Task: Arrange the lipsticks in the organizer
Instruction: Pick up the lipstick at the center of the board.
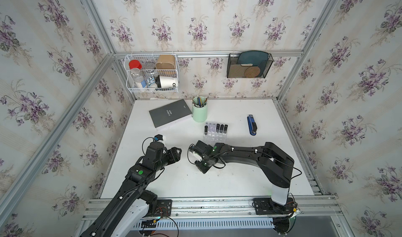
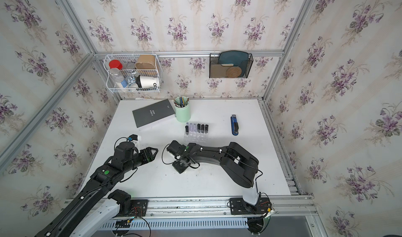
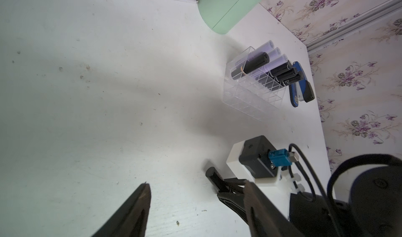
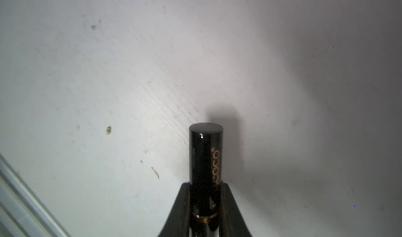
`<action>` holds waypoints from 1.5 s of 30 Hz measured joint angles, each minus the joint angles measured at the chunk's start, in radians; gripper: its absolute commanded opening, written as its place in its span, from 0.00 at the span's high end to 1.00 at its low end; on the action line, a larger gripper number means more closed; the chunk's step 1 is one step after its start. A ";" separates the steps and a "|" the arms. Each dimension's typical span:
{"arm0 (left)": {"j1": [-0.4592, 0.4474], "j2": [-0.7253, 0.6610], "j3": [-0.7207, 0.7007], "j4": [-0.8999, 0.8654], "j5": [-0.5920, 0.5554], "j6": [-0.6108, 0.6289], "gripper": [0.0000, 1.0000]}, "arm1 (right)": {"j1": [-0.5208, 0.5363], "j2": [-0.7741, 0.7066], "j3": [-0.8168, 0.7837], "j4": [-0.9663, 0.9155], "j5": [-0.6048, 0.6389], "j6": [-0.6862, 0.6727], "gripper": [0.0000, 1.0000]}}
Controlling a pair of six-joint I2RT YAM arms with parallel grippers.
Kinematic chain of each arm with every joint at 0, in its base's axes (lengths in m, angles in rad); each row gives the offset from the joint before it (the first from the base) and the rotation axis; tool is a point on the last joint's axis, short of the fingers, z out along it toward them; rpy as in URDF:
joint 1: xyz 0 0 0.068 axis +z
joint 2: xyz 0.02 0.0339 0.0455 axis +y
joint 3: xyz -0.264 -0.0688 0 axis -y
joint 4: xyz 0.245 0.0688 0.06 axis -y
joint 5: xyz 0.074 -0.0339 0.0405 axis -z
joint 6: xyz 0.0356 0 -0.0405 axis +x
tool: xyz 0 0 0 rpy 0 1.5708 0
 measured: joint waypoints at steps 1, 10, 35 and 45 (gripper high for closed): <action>0.005 -0.003 0.001 -0.003 0.019 0.000 0.28 | -0.007 -0.018 -0.003 0.007 -0.018 0.004 0.86; 0.006 -0.021 -0.036 0.082 0.283 -0.034 0.25 | -0.032 -0.289 -0.223 0.173 -0.124 0.042 0.89; -0.332 0.121 -0.126 0.639 0.145 0.076 0.49 | -0.138 -0.515 -0.587 1.168 -0.199 0.680 0.90; -0.316 0.167 -0.082 0.673 0.203 0.128 0.81 | -0.147 -0.509 -0.614 1.256 -0.225 0.713 0.90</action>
